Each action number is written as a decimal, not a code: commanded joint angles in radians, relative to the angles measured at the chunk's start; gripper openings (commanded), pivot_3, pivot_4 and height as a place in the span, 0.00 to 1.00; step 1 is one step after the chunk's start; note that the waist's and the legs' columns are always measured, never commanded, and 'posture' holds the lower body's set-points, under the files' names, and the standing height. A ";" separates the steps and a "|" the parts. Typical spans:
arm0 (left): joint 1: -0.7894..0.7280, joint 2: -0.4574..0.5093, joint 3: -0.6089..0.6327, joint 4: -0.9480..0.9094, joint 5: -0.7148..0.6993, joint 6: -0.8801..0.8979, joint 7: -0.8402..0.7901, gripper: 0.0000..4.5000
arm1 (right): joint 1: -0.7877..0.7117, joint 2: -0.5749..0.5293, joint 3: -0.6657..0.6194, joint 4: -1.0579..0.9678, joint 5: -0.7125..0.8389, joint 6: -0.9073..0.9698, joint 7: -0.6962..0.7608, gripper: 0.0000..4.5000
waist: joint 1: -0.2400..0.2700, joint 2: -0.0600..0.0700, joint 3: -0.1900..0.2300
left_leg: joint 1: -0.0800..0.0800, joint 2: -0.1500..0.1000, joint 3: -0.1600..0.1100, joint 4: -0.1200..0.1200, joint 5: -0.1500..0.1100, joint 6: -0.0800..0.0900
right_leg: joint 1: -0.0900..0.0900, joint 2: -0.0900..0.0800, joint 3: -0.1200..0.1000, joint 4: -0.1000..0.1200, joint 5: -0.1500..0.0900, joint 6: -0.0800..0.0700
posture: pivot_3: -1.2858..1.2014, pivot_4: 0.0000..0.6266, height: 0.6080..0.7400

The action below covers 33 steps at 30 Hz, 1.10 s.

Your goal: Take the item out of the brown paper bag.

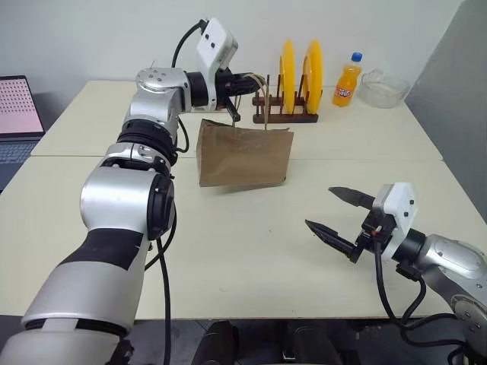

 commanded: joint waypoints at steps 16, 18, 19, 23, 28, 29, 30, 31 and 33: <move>0.012 0.033 -0.051 0.005 0.135 -0.167 0.118 0.00 | -0.090 0.011 -0.032 -0.085 0.123 0.034 -0.126 1.00 | 0.000 0.000 0.000 | 0.000 0.000 0.000 0.000 0.000 0.000 | 0.000 0.000 0.000 0.000 0.000 0.000 | 0.52 0.24 1.00; 0.021 0.035 -0.047 0.008 0.143 -0.172 0.143 0.00 | -0.096 0.013 -0.026 -0.089 0.128 0.039 -0.134 1.00 | 0.001 0.000 0.000 | 0.001 0.000 0.000 0.000 0.000 0.000 | 0.000 0.000 0.000 0.000 0.000 0.000 | 0.52 0.24 1.00; 0.028 0.037 -0.049 0.009 0.149 -0.180 0.157 0.00 | -0.100 0.012 -0.022 -0.090 0.131 0.041 -0.137 1.00 | 0.001 0.000 0.000 | 0.001 0.000 0.000 0.000 0.000 0.000 | 0.000 0.000 0.000 0.001 0.000 0.000 | 0.52 0.24 1.00; 0.043 0.048 -0.052 0.010 0.167 -0.201 0.166 0.00 | -0.109 0.009 -0.009 -0.086 0.134 0.043 -0.140 1.00 | 0.001 0.000 0.000 | 0.001 0.000 0.000 0.000 0.000 0.000 | 0.000 0.000 0.000 0.000 0.000 0.000 | 0.52 0.24 1.00; 0.055 0.060 -0.049 0.010 0.174 -0.191 0.148 0.10 | -0.114 0.004 0.010 -0.080 0.128 0.036 -0.135 1.00 | 0.001 0.000 0.000 | 0.001 0.000 0.000 0.000 0.000 0.000 | 0.001 0.000 0.000 0.000 0.000 -0.001 | 0.52 0.24 1.00; 0.057 0.062 -0.049 0.010 0.174 -0.190 0.144 0.13 | -0.115 0.003 0.013 -0.079 0.127 0.035 -0.134 1.00 | 0.001 0.000 0.000 | 0.001 0.000 0.000 0.000 0.000 0.000 | 0.001 0.000 0.000 0.000 0.000 -0.001 | 0.52 0.24 1.00; 0.061 0.065 -0.049 0.008 0.172 -0.190 0.131 0.20 | -0.116 0.004 0.017 -0.077 0.125 0.034 -0.132 1.00 | 0.000 0.000 0.000 | 0.001 0.000 0.000 0.000 0.000 0.000 | 0.001 0.000 0.000 0.001 0.000 -0.001 | 0.52 0.24 1.00; 0.065 0.068 -0.048 0.006 0.170 -0.190 0.119 0.27 | -0.119 0.004 0.021 -0.075 0.124 0.033 -0.131 1.00 | 0.000 0.000 0.000 | 0.001 0.000 0.000 0.000 0.000 0.000 | 0.001 0.000 0.000 0.001 0.000 -0.001 | 0.52 0.24 1.00; 0.072 0.075 -0.043 0.002 0.162 -0.188 0.098 0.40 | -0.125 0.005 0.027 -0.071 0.121 0.031 -0.129 1.00 | 0.000 0.000 0.000 | 0.001 0.000 0.000 0.000 0.000 0.000 | 0.001 0.000 0.000 0.001 0.000 -0.001 | 0.52 0.24 1.00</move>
